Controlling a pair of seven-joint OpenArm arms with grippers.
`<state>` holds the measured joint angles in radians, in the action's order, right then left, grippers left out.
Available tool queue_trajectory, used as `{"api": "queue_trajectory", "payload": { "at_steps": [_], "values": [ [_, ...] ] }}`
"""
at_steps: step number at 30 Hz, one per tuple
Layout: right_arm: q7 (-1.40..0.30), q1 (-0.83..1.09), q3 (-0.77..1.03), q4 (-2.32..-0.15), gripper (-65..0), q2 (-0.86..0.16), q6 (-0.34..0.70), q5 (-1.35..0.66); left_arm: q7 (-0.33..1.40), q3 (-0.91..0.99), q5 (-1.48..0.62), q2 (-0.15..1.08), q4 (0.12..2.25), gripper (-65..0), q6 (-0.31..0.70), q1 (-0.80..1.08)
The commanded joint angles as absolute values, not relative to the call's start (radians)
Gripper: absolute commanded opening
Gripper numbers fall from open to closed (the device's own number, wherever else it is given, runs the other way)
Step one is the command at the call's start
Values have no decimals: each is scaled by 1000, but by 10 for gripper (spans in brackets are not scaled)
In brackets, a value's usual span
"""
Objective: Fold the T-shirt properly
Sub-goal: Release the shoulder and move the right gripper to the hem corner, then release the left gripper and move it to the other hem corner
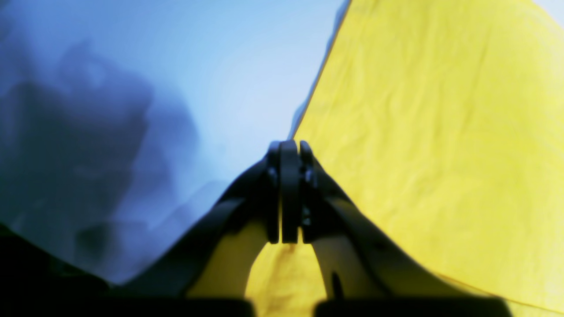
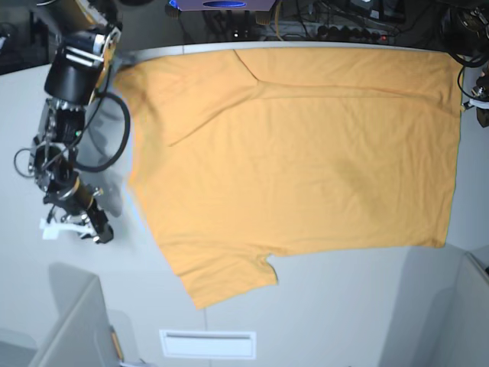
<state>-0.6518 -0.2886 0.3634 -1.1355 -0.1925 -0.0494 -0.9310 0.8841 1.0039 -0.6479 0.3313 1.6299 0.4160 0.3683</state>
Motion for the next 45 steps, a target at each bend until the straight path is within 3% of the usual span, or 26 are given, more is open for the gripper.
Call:
{"api": "queue_trajectory", "payload": {
  "at_steps": [1, 8, 10, 13, 15, 17, 34, 38, 42, 45],
  "values": [
    [-648, -363, 329, -1086, -423, -222, -41, -940, 865, 1012, -659, 355, 1649, -650, 415, 369],
    [-536, -624, -1, -661, -419, -263, -39, -941, 865, 1017, -584, 354, 1643, -650, 415, 371],
    [-481, -685, -67, -515, -372, -254, -30, -943, 865, 1017, -521, 352, 1644, -650, 418, 366],
    [-389, -750, -111, -309, -291, -216, 70, -944, 863, 1017, -481, 352, 1650, -650, 418, 363],
    [-349, -774, -114, -223, -291, -208, 157, -944, 863, 1017, -481, 352, 1650, -650, 418, 367],
    [-341, -785, -113, -196, -291, -202, 200, -944, 863, 1017, -481, 352, 1647, -650, 418, 367],
    [-292, -820, -394, -199, -299, -145, 205, -943, 863, 1013, -475, 351, 1643, -650, 418, 366],
    [-254, -820, -444, -197, -429, -143, 205, -943, 863, 1010, -473, 351, 1639, -650, 418, 360],
    [-242, -820, -463, -197, -650, -142, 200, -943, 863, 955, -472, 361, 1606, -650, 418, 329],
    [-245, -820, -463, -197, -650, -139, 199, -944, 862, 897, -421, 418, 1540, -650, 417, 266]
  ]
}}
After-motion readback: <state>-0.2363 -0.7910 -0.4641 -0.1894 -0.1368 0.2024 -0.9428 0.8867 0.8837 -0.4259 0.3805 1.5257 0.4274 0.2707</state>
